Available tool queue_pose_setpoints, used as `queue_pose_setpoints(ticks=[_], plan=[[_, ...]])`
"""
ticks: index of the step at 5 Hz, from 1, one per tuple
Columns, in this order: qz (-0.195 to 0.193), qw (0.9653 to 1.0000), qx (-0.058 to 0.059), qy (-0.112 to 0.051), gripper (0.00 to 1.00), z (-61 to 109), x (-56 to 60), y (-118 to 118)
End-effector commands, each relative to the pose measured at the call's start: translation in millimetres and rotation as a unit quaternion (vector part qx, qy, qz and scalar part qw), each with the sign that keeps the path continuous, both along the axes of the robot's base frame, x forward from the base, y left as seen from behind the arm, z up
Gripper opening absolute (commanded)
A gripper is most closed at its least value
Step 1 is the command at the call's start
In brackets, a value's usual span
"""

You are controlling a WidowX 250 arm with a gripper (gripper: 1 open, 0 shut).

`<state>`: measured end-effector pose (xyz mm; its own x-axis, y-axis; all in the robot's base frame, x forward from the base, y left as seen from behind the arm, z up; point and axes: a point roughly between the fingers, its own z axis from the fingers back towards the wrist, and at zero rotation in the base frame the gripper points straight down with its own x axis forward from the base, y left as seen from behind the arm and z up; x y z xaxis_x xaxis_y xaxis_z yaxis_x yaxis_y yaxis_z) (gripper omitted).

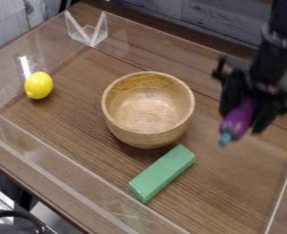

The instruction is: Put the purple eggplant in the brown bowl

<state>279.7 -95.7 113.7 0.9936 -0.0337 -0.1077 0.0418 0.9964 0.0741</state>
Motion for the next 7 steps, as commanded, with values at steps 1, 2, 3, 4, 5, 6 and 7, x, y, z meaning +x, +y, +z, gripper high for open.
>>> queue_pose_setpoints(ticks=[1,2,3,4,5,6,7], plan=[[0.025,0.9990,-0.004,-0.036,0.00,35.0,-0.3,27],[0.050,0.9983,-0.003,-0.031,0.00,36.8,-10.4,62],[0.065,0.9976,-0.005,-0.022,0.00,32.1,-18.1,95],[0.074,0.9971,-0.008,-0.016,0.00,21.1,-27.9,111],[0.073,0.9972,-0.010,-0.012,0.00,3.7,-34.6,111],[0.072,0.9973,-0.012,-0.011,0.00,-13.8,-36.7,109],[0.072,0.9973,-0.012,-0.011,0.00,-24.7,-35.7,108]])
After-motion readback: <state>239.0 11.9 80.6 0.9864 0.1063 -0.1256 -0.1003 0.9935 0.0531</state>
